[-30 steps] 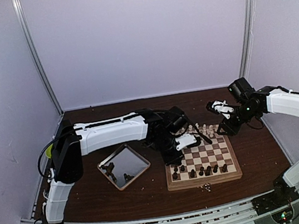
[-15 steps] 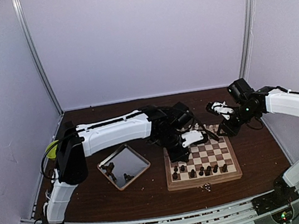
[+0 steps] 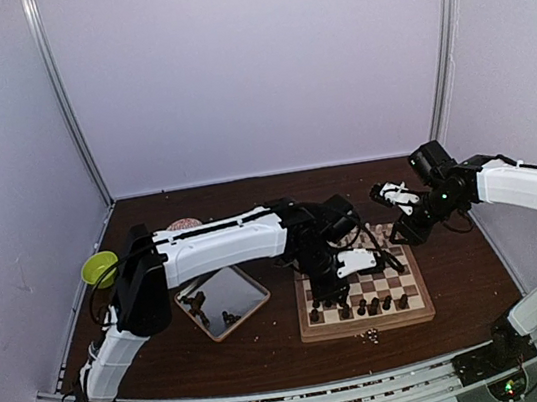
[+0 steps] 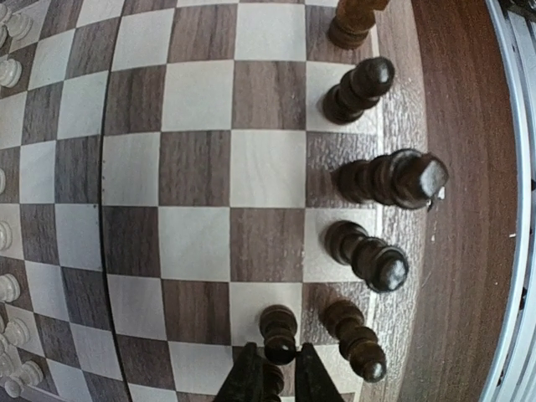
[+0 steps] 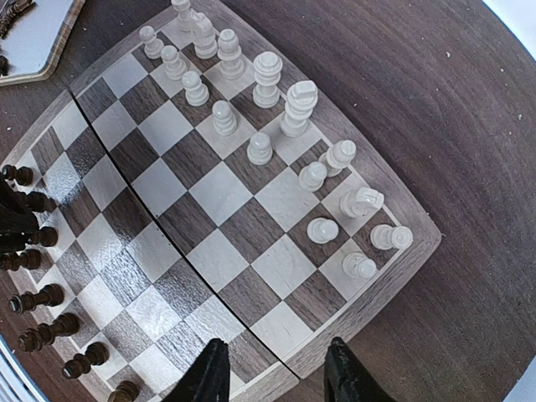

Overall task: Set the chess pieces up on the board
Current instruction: Place the pawn at f7, then pick up the chess pile from the storage box.

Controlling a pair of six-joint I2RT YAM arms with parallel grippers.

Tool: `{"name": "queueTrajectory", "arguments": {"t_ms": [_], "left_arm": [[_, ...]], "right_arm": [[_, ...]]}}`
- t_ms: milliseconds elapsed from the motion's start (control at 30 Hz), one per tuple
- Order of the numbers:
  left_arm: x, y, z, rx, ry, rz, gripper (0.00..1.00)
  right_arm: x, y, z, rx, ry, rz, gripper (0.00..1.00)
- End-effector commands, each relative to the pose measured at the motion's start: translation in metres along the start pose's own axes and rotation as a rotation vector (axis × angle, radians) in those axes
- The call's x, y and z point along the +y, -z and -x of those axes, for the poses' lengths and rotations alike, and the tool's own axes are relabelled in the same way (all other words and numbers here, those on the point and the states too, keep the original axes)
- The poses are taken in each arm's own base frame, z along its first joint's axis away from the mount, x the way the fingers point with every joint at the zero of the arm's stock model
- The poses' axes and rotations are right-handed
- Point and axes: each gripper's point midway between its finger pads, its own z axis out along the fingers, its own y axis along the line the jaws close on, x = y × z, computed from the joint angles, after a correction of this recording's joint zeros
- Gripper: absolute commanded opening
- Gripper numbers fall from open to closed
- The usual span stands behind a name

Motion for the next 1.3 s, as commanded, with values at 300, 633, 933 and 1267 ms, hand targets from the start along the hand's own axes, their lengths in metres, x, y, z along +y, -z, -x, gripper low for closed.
{"name": "queueTrajectory", "arguments": {"t_ms": [300,633,933,1267], "left_arm": [[0.004,0.013,0.017,-0.045,-0.032,0.040,0.24],[0.021,0.092,0.033,-0.169,-0.024,0.147,0.27],[0.079,0.156,-0.054,-0.135,0.281,0.328,0.29],[0.073,0.148,-0.199,0.076,0.603,0.389,0.29]], "right_arm": [[-0.003,0.004,0.007,-0.014,0.013,-0.006,0.40],[-0.002,0.005,0.007,-0.018,0.014,-0.003,0.40],[0.001,0.008,0.011,-0.034,0.022,0.012,0.40],[0.006,0.003,0.011,-0.029,0.022,0.049,0.40]]}}
